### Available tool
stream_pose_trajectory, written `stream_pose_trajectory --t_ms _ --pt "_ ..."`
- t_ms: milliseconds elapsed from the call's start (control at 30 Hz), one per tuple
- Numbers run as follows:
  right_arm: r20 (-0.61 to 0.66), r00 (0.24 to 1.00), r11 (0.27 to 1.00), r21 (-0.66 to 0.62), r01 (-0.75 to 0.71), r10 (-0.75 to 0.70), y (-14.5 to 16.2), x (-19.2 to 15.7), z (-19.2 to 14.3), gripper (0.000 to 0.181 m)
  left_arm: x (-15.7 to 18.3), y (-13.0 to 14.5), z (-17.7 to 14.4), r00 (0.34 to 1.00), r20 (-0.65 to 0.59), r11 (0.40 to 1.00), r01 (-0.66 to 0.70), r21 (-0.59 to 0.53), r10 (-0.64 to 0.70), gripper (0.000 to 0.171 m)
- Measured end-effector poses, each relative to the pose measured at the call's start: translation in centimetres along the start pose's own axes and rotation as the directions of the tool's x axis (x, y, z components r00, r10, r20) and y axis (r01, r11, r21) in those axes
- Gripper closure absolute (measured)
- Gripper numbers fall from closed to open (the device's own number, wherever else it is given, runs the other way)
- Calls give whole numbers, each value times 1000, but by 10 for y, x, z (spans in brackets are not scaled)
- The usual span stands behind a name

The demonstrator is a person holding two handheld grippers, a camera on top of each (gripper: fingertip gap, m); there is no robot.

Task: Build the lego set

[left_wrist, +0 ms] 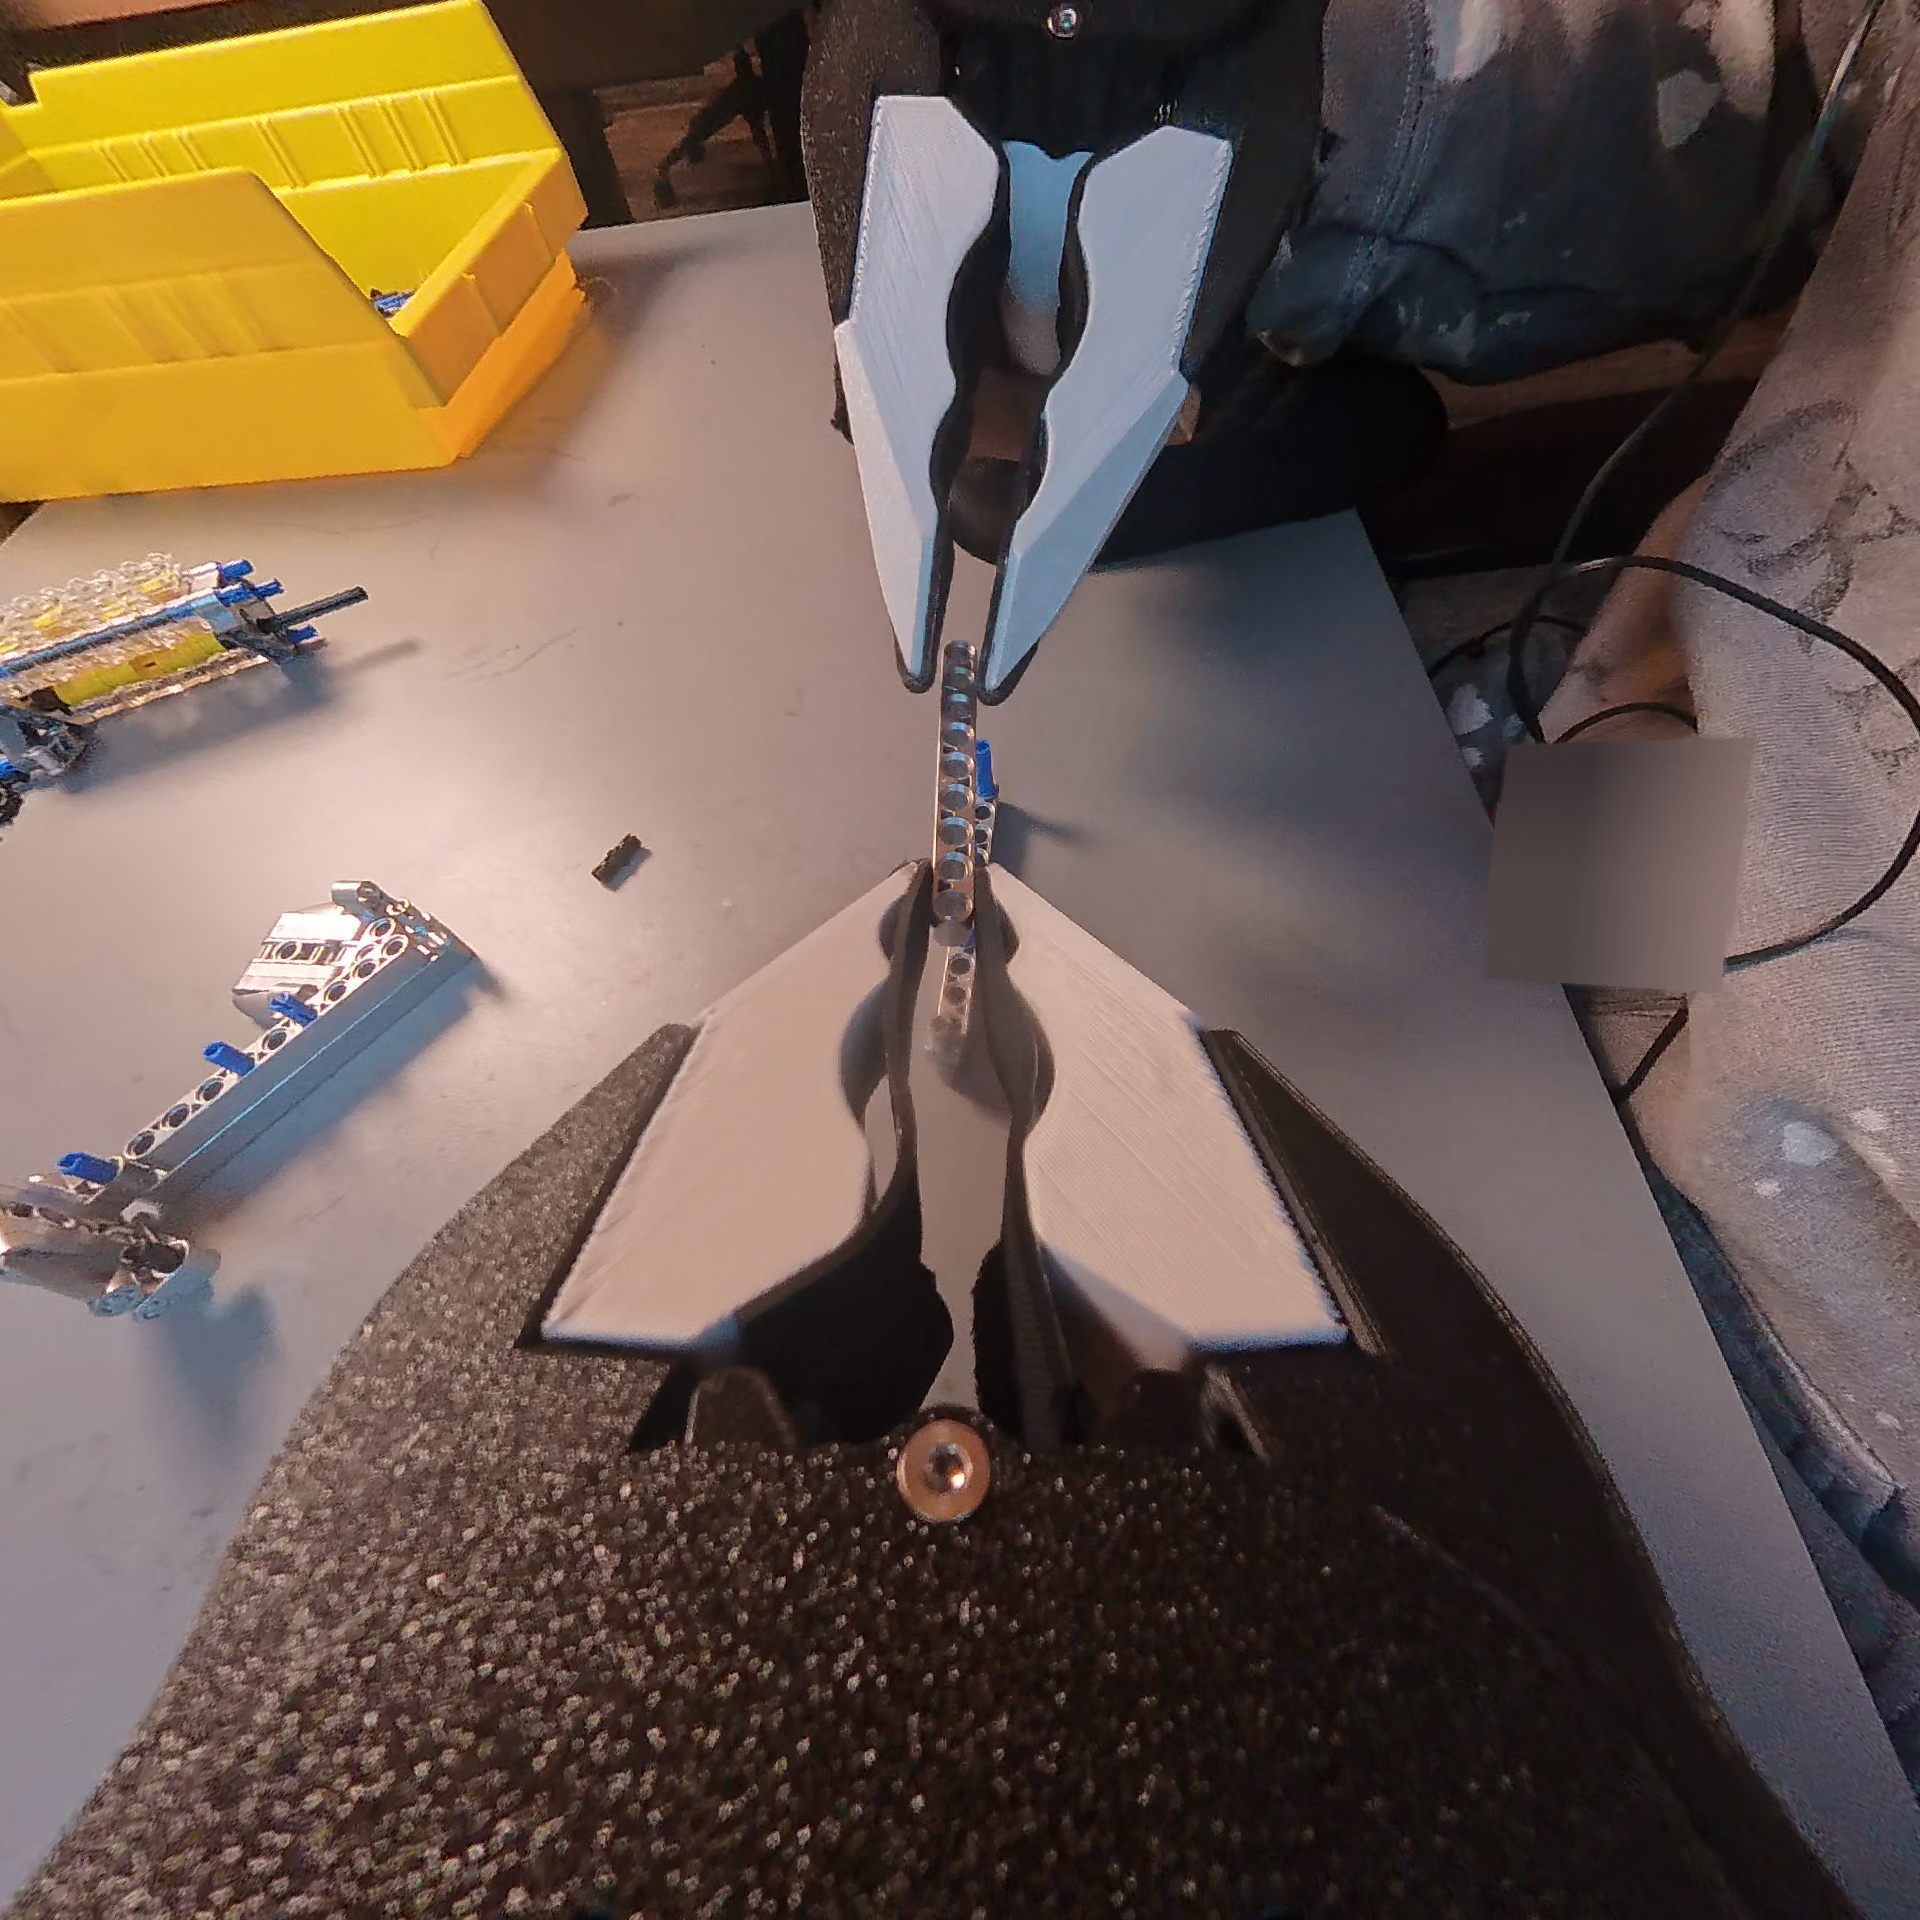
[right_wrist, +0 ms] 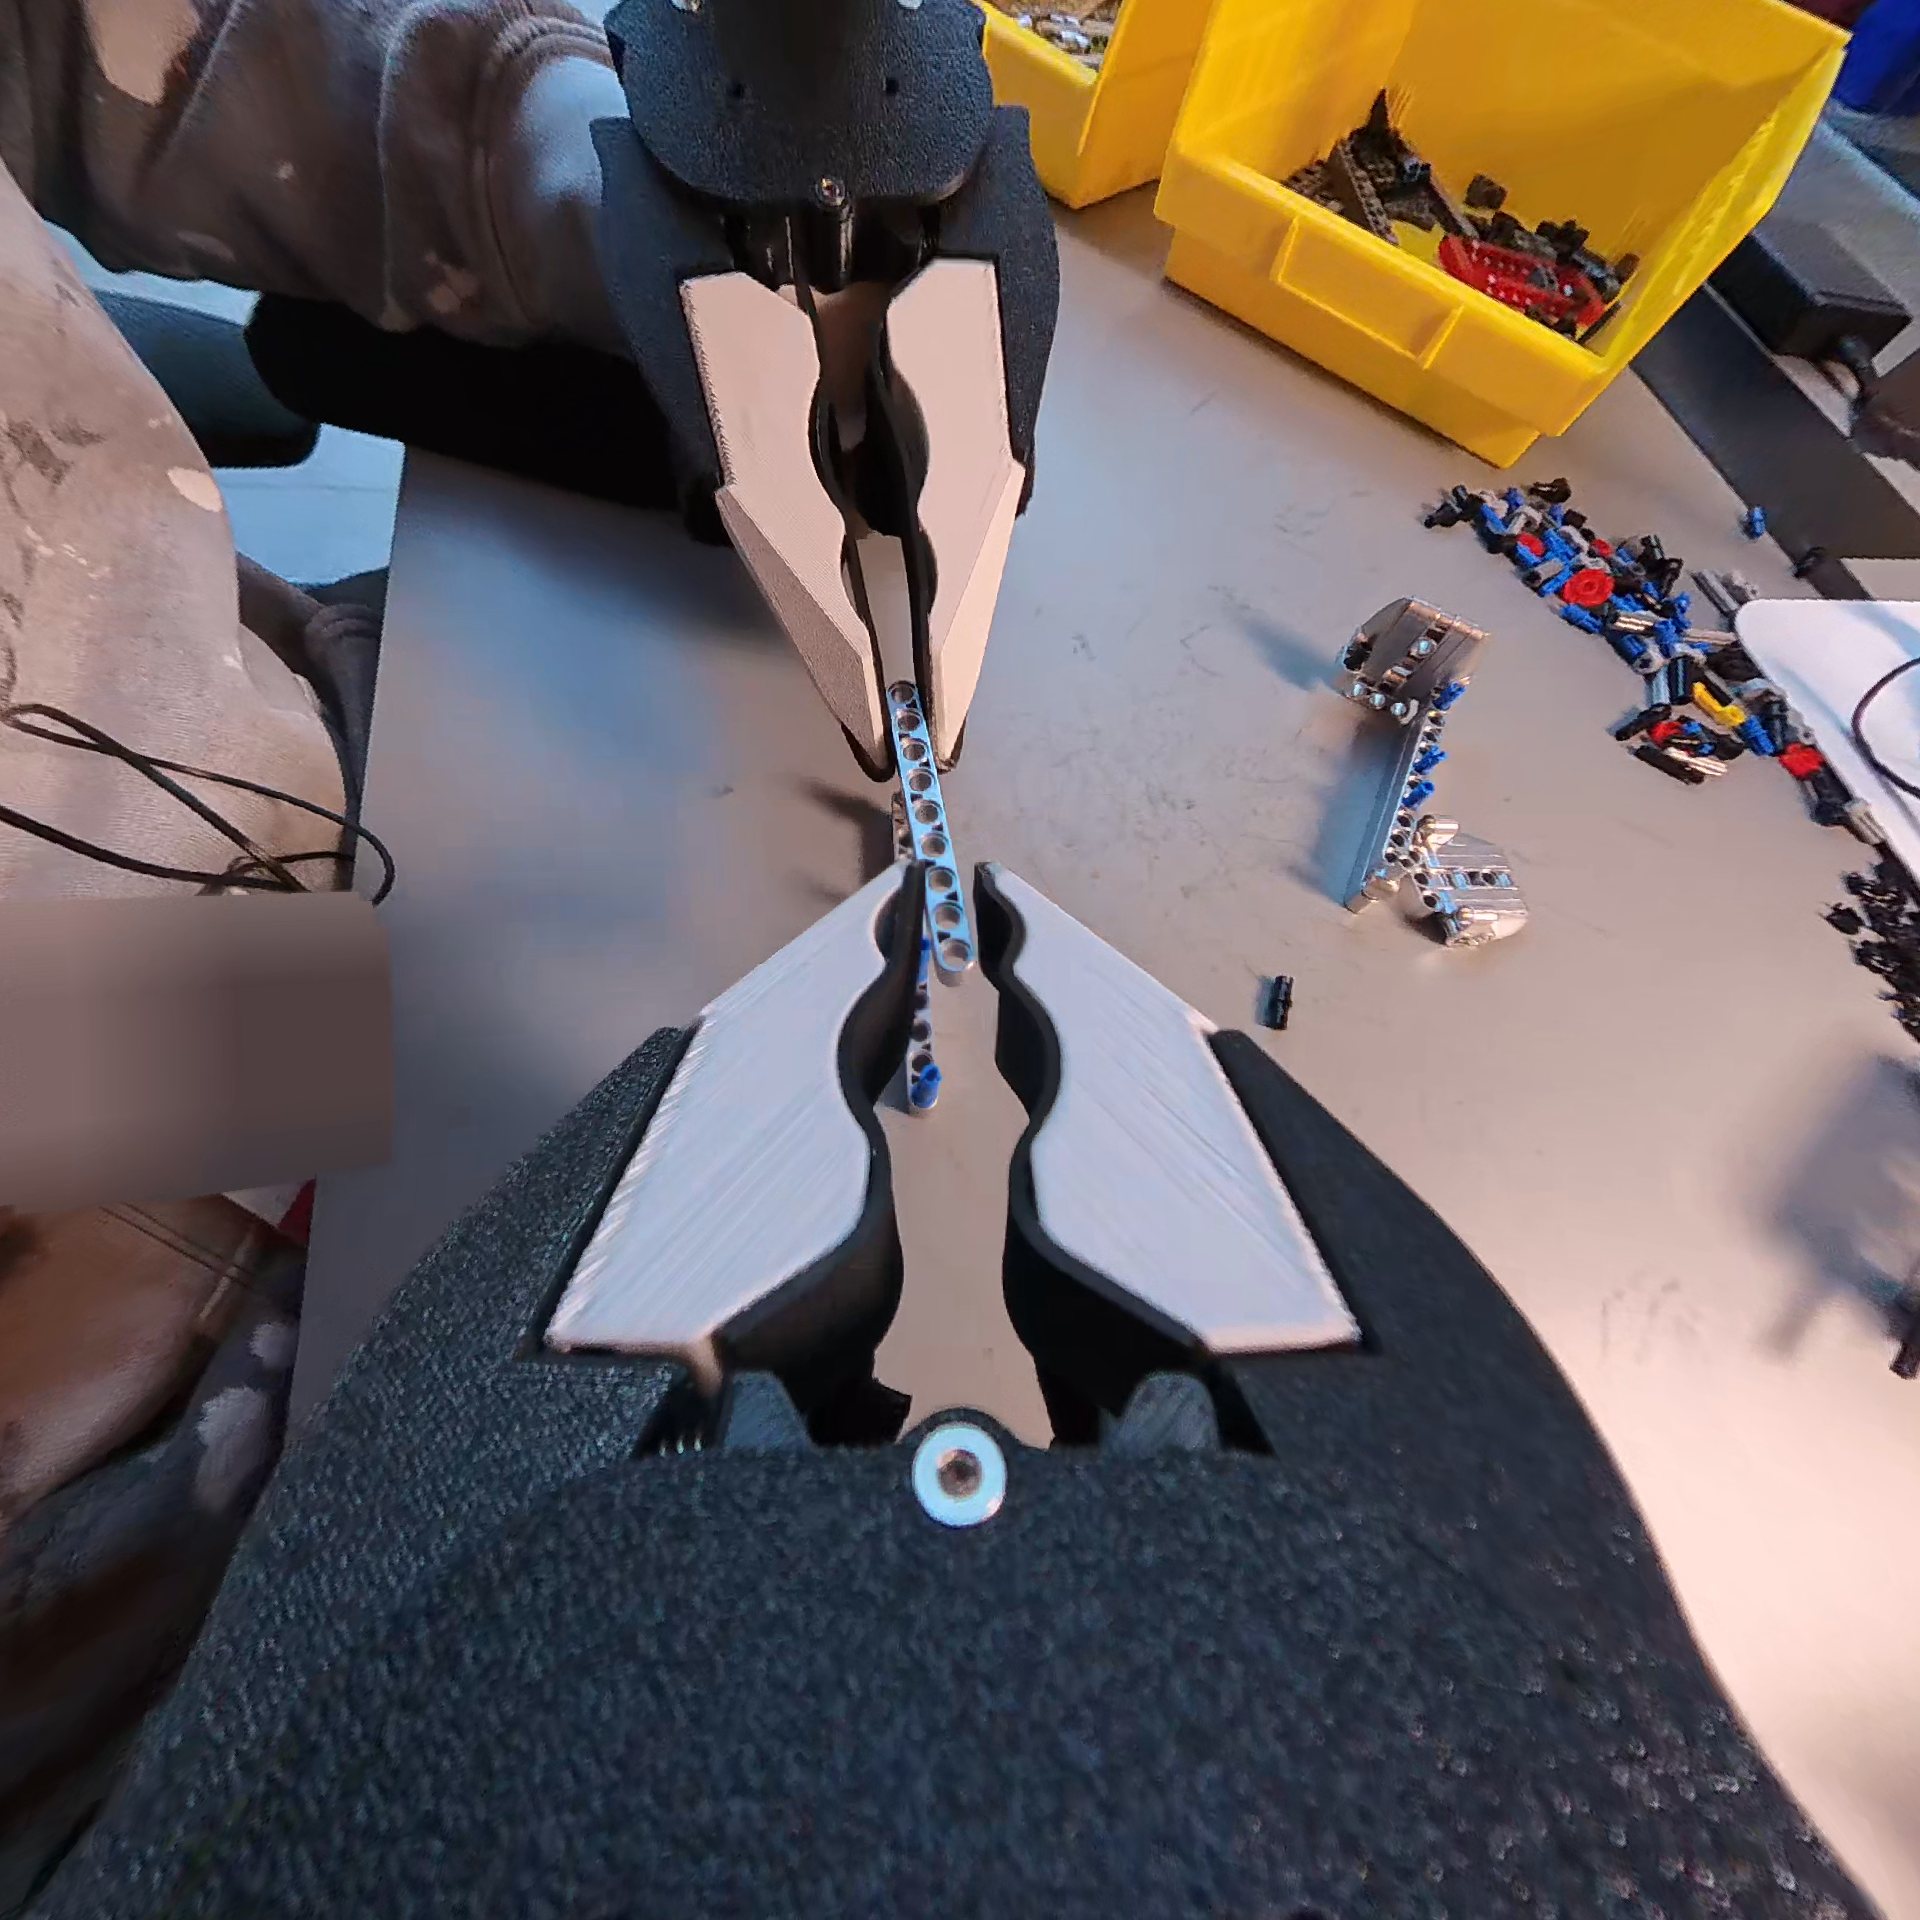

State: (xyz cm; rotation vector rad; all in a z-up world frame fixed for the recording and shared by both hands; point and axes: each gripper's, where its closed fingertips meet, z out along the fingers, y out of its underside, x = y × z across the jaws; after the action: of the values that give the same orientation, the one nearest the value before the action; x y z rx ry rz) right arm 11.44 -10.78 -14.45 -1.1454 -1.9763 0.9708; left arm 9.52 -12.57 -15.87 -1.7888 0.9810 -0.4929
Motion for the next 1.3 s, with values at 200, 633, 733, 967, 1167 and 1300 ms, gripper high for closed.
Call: stream_pose_trajectory --t_ms 200,633,733,967,1167,1300 --pt "13 1000 998 -57 13 -12 10 -2 -1 174 2 2 2 1000 -10 1000 -9 -10 9 167" --pt "12 1000 990 -140 20 -18 25 -5 8 174 3 15 10 997 -56 996 43 -82 -48 167" --pt "16 1000 988 -156 19 -17 27 -5 10 174 3 17 10 997 -58 994 49 -98 -55 167" --pt "23 1000 980 -201 2 3 31 -6 15 175 1 26 12 997 -40 986 63 -154 -70 166" --pt "28 1000 977 -214 -5 11 31 -6 15 175 -1 28 12 997 -28 985 64 -160 -70 165" --pt "37 999 974 -226 -4 12 32 -6 15 175 -1 24 9 998 -22 989 62 -136 -65 162"
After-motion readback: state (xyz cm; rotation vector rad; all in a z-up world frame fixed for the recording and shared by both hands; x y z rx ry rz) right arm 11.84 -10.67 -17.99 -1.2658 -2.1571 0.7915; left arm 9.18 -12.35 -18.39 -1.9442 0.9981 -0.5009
